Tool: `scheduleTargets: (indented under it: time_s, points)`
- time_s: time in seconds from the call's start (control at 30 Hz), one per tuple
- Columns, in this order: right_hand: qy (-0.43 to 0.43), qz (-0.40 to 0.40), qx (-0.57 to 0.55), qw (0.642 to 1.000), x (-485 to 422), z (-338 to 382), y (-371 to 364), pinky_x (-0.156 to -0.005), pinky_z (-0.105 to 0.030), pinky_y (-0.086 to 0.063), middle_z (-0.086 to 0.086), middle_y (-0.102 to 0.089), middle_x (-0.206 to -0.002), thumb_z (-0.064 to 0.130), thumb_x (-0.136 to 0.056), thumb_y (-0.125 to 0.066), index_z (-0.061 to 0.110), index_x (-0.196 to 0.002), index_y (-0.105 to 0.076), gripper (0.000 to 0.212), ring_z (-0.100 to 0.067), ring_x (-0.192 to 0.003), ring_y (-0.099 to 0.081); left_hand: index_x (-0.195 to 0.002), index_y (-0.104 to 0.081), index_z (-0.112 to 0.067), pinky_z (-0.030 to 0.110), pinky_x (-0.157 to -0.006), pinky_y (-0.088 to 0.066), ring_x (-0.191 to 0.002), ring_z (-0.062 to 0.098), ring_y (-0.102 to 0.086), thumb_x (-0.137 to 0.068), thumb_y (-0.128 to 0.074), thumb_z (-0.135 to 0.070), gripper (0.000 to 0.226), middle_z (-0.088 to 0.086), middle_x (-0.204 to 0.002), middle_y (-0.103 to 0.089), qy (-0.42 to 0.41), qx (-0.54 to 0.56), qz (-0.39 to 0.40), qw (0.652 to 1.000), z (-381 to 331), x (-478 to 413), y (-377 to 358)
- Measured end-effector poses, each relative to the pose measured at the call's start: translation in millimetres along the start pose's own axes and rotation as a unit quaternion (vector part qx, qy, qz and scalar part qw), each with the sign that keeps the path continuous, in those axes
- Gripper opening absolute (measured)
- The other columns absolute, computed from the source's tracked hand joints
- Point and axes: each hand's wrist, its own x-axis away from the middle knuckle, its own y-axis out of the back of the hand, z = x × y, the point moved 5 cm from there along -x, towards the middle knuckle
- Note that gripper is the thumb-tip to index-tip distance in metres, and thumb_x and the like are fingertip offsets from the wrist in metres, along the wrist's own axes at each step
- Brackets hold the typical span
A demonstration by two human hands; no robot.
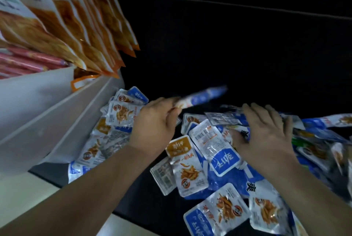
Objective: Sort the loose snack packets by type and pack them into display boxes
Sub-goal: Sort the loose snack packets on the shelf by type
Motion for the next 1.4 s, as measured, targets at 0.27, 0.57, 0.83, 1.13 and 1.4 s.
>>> scheduleTargets:
  time_s: [0.27,0.57,0.83,1.13,1.4]
  points:
    - [-0.065,0.126,-0.556,0.819,44.3,79.7,11.6,-0.094,-0.040,-0.057,0.013,-0.077,-0.107,0.044,-0.088,-0.075,0.036,-0.121,-0.067,0.035,-0.006,-0.101,-0.073,-0.111,-0.078,-0.020,0.037,-0.082,-0.062,-0.100,0.023,-0.077,-0.091,-0.074,-0.011,0.022,0.003,-0.106,-0.080,0.346,0.486,0.153,0.788,-31.5,60.7,19.8]
    - [-0.125,0.130,-0.600,0.779,50.7,88.1,-3.9,-0.073,-0.048,-0.065,-0.006,-0.079,-0.085,0.039,-0.088,-0.074,0.013,-0.095,-0.073,0.027,-0.023,-0.076,-0.078,-0.107,-0.072,-0.025,0.023,-0.069,-0.060,-0.087,0.015,-0.078,-0.089,-0.079,-0.011,0.024,-0.002,-0.095,-0.080,0.333,0.422,0.141,0.831,-26.9,71.2,24.7]
    - [-0.055,0.051,-0.416,0.906,48.2,71.4,-2.3,-0.085,-0.025,-0.054,0.020,-0.070,-0.096,0.043,-0.091,-0.072,0.036,-0.103,-0.071,0.014,0.008,-0.094,-0.064,-0.104,-0.072,-0.024,0.027,-0.065,-0.060,-0.085,0.013,-0.076,-0.090,-0.079,-0.023,0.016,-0.009,-0.090,-0.079,0.365,0.221,-0.017,0.904,50.7,64.7,72.7]
    - [0.099,0.191,-0.040,0.976,66.0,56.2,-36.0,-0.130,-0.044,-0.009,0.021,0.011,-0.168,0.076,-0.083,-0.060,0.050,-0.158,-0.019,0.090,-0.011,-0.156,0.016,-0.114,-0.060,-0.035,0.035,-0.078,-0.058,-0.094,0.008,-0.063,-0.090,-0.052,-0.065,0.039,-0.014,-0.106,-0.065,0.091,-0.075,0.214,0.970,-8.6,90.9,23.8]
    - [0.136,0.041,-0.050,0.989,62.1,23.9,-38.8,-0.105,-0.053,-0.052,0.014,-0.045,-0.158,0.083,-0.082,-0.044,0.042,-0.124,-0.072,0.065,-0.017,-0.149,-0.037,-0.147,-0.034,-0.029,0.043,-0.099,-0.050,-0.120,0.023,-0.054,-0.077,-0.064,-0.074,0.089,-0.002,-0.130,-0.054,0.174,-0.161,0.223,0.946,-12.9,100.2,-18.9]
